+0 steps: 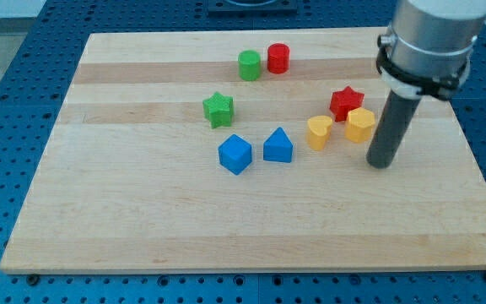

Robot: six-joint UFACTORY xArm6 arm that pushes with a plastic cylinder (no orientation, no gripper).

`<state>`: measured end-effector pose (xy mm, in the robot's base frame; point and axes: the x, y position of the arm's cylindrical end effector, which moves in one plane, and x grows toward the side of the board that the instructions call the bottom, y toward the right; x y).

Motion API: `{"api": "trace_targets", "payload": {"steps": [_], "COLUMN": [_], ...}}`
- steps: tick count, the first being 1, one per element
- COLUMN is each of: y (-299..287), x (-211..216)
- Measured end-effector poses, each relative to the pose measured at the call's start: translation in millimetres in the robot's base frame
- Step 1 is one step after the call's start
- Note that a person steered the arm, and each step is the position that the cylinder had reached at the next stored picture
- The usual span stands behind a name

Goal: Place the blue cube towards the right side of the blue triangle

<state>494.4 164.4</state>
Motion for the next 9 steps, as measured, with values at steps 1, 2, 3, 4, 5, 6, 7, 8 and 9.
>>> {"api": "trace_targets", "payload": {"steps": [1,2,3,4,5,6,7,8,9], "y": [-18,-59,-105,-142,-174,-195,-206,-207,-207], "x": [29,35,35,35,35,35,16,-7,-8]}}
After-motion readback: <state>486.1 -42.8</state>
